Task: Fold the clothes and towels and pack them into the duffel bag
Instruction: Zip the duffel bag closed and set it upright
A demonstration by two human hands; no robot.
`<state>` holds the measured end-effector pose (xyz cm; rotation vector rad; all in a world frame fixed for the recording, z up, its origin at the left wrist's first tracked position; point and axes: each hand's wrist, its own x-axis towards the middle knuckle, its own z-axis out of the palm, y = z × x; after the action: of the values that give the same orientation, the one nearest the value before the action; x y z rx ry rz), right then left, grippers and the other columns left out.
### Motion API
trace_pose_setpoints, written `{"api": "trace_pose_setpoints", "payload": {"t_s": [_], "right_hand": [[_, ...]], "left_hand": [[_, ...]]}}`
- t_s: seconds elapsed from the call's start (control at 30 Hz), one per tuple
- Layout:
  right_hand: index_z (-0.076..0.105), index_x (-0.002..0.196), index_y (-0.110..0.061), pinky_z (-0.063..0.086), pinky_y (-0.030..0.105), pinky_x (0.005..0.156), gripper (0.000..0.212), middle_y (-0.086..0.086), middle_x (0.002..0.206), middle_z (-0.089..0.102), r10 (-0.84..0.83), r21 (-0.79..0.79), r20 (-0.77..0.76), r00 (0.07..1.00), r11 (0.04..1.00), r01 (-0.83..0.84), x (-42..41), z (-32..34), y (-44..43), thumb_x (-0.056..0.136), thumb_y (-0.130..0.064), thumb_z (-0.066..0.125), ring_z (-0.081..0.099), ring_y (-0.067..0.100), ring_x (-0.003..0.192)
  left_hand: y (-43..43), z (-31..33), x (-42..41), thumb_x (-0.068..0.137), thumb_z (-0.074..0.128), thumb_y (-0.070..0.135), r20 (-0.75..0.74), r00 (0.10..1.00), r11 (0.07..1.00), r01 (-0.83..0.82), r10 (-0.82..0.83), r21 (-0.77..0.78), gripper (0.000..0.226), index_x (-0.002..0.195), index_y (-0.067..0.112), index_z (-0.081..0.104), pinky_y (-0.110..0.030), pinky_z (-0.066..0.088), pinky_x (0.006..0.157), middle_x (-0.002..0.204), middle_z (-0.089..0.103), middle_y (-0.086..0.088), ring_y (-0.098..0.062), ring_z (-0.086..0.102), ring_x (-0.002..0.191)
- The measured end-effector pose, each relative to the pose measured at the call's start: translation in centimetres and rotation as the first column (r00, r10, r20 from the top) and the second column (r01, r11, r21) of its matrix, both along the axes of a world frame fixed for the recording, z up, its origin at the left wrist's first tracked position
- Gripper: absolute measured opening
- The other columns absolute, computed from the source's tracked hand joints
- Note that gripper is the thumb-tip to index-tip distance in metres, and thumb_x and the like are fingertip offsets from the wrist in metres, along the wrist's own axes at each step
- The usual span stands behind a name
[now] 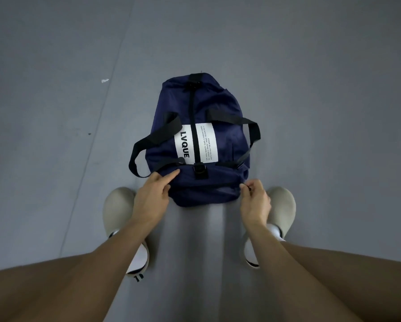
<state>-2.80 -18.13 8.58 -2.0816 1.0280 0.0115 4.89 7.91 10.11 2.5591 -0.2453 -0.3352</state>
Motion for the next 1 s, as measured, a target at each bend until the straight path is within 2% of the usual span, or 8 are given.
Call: {"api": "trace_pose_setpoints", "payload": {"t_s": [0.13, 0.23, 0.3, 0.37, 0.5, 0.73, 0.87, 1.0], "right_hand": [[0.060, 0.083, -0.029, 0.049, 0.031, 0.069, 0.010, -0.011, 0.080, 0.067, 0.333, 0.268, -0.091, 0.939, 0.916, -0.299, -0.3, 0.8, 3.0, 0.091, -0.032, 0.065, 0.062, 0.012, 0.081], [0.066, 0.084, -0.029, 0.051, 0.030, 0.075, 0.010, -0.011, 0.082, 0.069, 0.491, 0.334, -0.117, 0.863, 0.838, -0.432, 0.3, 1.5, 4.4, 0.089, -0.037, 0.068, 0.062, 0.012, 0.084], [0.069, 0.083, -0.029, 0.047, 0.029, 0.071, 0.017, -0.018, 0.073, 0.066, 0.472, 0.220, -0.069, 0.879, 0.867, -0.448, 1.9, 2.5, 3.9, 0.090, -0.044, 0.066, 0.062, 0.013, 0.081], [0.069, 0.086, -0.030, 0.044, 0.029, 0.070, 0.018, -0.020, 0.070, 0.063, 0.407, 0.010, 0.002, 0.913, 0.913, -0.407, 4.5, 3.8, 2.6, 0.092, -0.045, 0.062, 0.062, 0.013, 0.077], [0.070, 0.111, -0.031, 0.052, 0.028, 0.085, 0.018, -0.015, 0.107, 0.069, 0.464, -0.197, 0.200, 0.863, 0.882, -0.428, 11.8, 6.4, 0.6, 0.096, -0.034, 0.060, 0.063, 0.007, 0.094], [0.027, 0.155, -0.019, 0.045, 0.044, 0.100, 0.068, 0.008, 0.142, 0.049, 0.728, -0.374, -0.100, 0.678, 0.604, -0.704, 26.6, 7.8, 0.7, 0.096, -0.026, 0.061, 0.049, 0.033, 0.122], [0.052, 0.122, -0.011, 0.040, 0.036, 0.068, 0.025, 0.016, 0.110, 0.064, 0.661, -0.507, -0.333, 0.673, 0.476, -0.718, 28.8, 8.2, 1.0, 0.097, -0.015, 0.050, 0.058, 0.037, 0.096], [0.055, 0.097, -0.009, 0.040, 0.036, 0.065, 0.013, 0.018, 0.100, 0.065, 0.582, -0.482, -0.272, 0.766, 0.607, -0.632, 25.6, 8.8, -0.6, 0.098, -0.018, 0.046, 0.059, 0.039, 0.085]], "left_hand": [[1.4, -0.3, -1.3, 0.100, 0.055, 0.011, -0.001, 0.951, 0.949, -0.310, 0.311, -0.052, 0.046, 0.141, 0.031, 0.056, -0.036, 0.051, 0.079, 0.118, 0.052, -0.002, -0.022, 0.062, 0.093], [-0.2, -0.1, -3.2, 0.100, 0.051, 0.045, -0.163, 0.822, 0.829, -0.557, 0.546, -0.036, 0.053, 0.149, 0.026, 0.045, -0.045, 0.049, 0.094, 0.144, 0.044, -0.013, -0.034, 0.059, 0.115], [-2.7, 0.5, -4.4, 0.093, 0.047, 0.066, -0.414, 0.656, 0.712, -0.702, 0.631, -0.025, 0.075, 0.155, 0.025, 0.034, -0.048, 0.052, 0.096, 0.151, 0.042, -0.014, -0.037, 0.054, 0.123], [-5.5, 1.4, -4.8, 0.083, 0.052, 0.077, -0.675, 0.456, 0.573, -0.817, 0.580, -0.059, 0.092, 0.157, 0.027, 0.027, -0.042, 0.062, 0.069, 0.149, 0.046, -0.009, -0.034, 0.057, 0.116], [-9.1, 1.6, -3.8, 0.073, 0.061, 0.080, -0.845, 0.282, 0.442, -0.895, 0.455, -0.060, 0.095, 0.143, 0.020, 0.041, -0.030, 0.056, 0.047, 0.136, 0.055, -0.004, -0.032, 0.062, 0.110], [-7.6, -0.9, -2.4, 0.098, 0.062, 0.032, -0.849, 0.207, 0.334, -0.942, 0.486, -0.038, 0.034, 0.118, 0.008, 0.049, -0.038, 0.058, 0.067, 0.098, 0.062, -0.005, -0.024, 0.067, 0.086], [-7.1, -0.8, -1.4, 0.101, 0.052, 0.015, -0.853, 0.237, 0.344, -0.936, 0.465, -0.072, 0.016, 0.116, 0.010, 0.047, -0.038, 0.057, 0.069, 0.094, 0.061, -0.003, -0.021, 0.069, 0.076], [-4.9, 0.0, 0.2, 0.101, 0.049, 0.014, -0.788, 0.337, 0.370, -0.917, 0.515, -0.150, 0.017, 0.118, 0.013, 0.051, -0.035, 0.058, 0.061, 0.103, 0.068, -0.009, -0.026, 0.071, 0.076]]}}
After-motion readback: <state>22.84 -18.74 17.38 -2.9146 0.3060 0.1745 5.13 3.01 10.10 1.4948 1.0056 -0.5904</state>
